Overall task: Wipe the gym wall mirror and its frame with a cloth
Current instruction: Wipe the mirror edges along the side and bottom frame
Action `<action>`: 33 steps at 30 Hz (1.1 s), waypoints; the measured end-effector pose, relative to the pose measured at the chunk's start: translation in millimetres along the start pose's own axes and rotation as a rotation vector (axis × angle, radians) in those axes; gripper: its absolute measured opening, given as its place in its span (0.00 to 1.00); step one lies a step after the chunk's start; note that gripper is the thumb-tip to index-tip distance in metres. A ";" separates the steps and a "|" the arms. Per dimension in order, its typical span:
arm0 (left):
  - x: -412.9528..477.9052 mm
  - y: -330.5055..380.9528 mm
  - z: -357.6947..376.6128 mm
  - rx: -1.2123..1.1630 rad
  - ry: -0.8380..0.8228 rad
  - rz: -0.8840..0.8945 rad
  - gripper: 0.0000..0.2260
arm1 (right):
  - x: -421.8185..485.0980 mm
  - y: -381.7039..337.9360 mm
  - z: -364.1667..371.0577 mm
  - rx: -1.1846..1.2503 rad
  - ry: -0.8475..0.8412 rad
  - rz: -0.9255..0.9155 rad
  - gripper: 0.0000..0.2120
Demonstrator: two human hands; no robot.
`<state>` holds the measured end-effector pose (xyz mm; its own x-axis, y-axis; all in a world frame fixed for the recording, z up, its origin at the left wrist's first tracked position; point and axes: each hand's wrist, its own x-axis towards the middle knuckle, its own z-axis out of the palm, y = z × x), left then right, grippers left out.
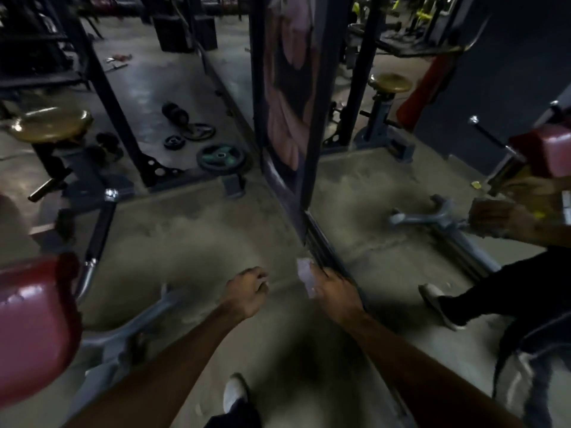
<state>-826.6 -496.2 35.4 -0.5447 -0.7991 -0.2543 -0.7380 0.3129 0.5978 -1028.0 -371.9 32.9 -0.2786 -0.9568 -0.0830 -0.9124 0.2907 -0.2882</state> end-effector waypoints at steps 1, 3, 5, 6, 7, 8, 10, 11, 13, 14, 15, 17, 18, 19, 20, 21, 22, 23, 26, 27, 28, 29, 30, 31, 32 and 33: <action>21.2 2.4 -18.3 0.009 0.001 0.021 0.15 | 23.7 -5.2 -7.9 0.022 0.008 0.039 0.26; 73.9 6.4 -55.8 0.031 0.017 0.075 0.13 | 82.4 -11.6 -22.8 0.030 0.057 0.100 0.25; 121.8 18.9 -88.8 0.067 0.040 0.133 0.10 | 138.4 -13.4 -50.0 -0.010 0.145 0.115 0.22; 143.3 27.2 -103.9 0.065 0.046 0.166 0.09 | 155.2 -19.1 -70.6 0.020 0.168 0.126 0.20; 173.1 40.3 -123.3 0.062 0.055 0.200 0.09 | 177.1 -23.9 -97.0 0.036 0.193 0.125 0.18; 199.7 53.3 -140.7 0.052 0.064 0.225 0.09 | 192.3 -28.4 -122.5 0.027 0.239 0.126 0.17; 250.7 83.7 -177.4 0.044 0.103 0.304 0.11 | 227.9 -23.3 -166.9 0.012 0.398 0.139 0.18; 274.4 96.0 -191.3 0.045 0.128 0.345 0.11 | 246.5 -14.3 -179.7 0.020 0.476 0.144 0.20; 326.5 129.1 -227.2 0.069 0.198 0.451 0.11 | 298.5 6.1 -214.0 -0.060 0.572 0.144 0.22; 346.8 143.0 -242.0 0.078 0.219 0.502 0.12 | 319.0 10.7 -230.9 -0.094 0.585 0.162 0.21; 376.0 167.7 -267.5 0.079 0.259 0.581 0.14 | 349.5 13.6 -261.6 -0.129 0.642 0.172 0.21; 413.8 207.9 -309.7 0.077 0.335 0.703 0.14 | 387.5 10.0 -315.5 -0.197 0.761 0.196 0.22; 436.1 231.4 -335.9 0.077 0.384 0.755 0.14 | 409.3 7.5 -345.2 -0.216 0.839 0.185 0.23; 451.3 251.5 -358.1 0.081 0.422 0.794 0.13 | 426.5 4.9 -369.8 -0.226 0.898 0.176 0.24; 473.4 278.0 -389.0 0.083 0.475 0.848 0.13 | 450.4 0.6 -405.4 -0.240 0.957 0.157 0.24; 489.3 293.3 -407.1 0.096 0.511 0.887 0.14 | 463.7 -2.5 -425.3 -0.240 1.009 0.146 0.24; 509.4 321.2 -437.0 0.084 0.565 0.935 0.15 | 484.8 -6.7 -461.3 -0.269 1.071 0.134 0.24; 516.8 338.5 -455.1 0.063 0.596 0.979 0.15 | 492.6 -12.1 -483.0 -0.287 1.100 0.121 0.24; 548.4 403.1 -523.8 -0.020 0.698 1.137 0.15 | 529.1 -30.0 -563.9 -0.354 1.234 0.090 0.25; 554.7 423.8 -540.9 -0.051 0.734 1.182 0.15 | 534.7 -36.6 -589.1 -0.383 1.273 0.078 0.25; 559.0 443.9 -556.9 -0.075 0.775 1.210 0.17 | 538.1 -45.0 -611.7 -0.421 1.311 0.072 0.25; 563.3 463.9 -572.1 -0.104 0.810 1.249 0.18 | 542.1 -51.4 -633.0 -0.443 1.340 0.072 0.24; 564.7 485.8 -589.0 -0.133 0.845 1.275 0.20 | 545.4 -57.3 -657.4 -0.481 1.374 0.088 0.24; 567.7 503.1 -600.7 -0.150 0.875 1.295 0.21 | 545.8 -62.7 -674.3 -0.499 1.408 0.112 0.23; 570.4 526.2 -618.0 -0.172 0.905 1.331 0.21 | 548.7 -69.2 -699.0 -0.535 1.454 0.132 0.22; 569.0 543.0 -628.9 -0.181 0.920 1.367 0.22 | 547.5 -75.9 -714.9 -0.540 1.496 0.143 0.22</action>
<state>-1286.9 -1103.9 693.5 -0.2584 -0.0389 0.9653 0.1455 0.9862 0.0787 -1325.6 -914.6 691.3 -0.1002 -0.1514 0.9834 -0.7579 0.6519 0.0231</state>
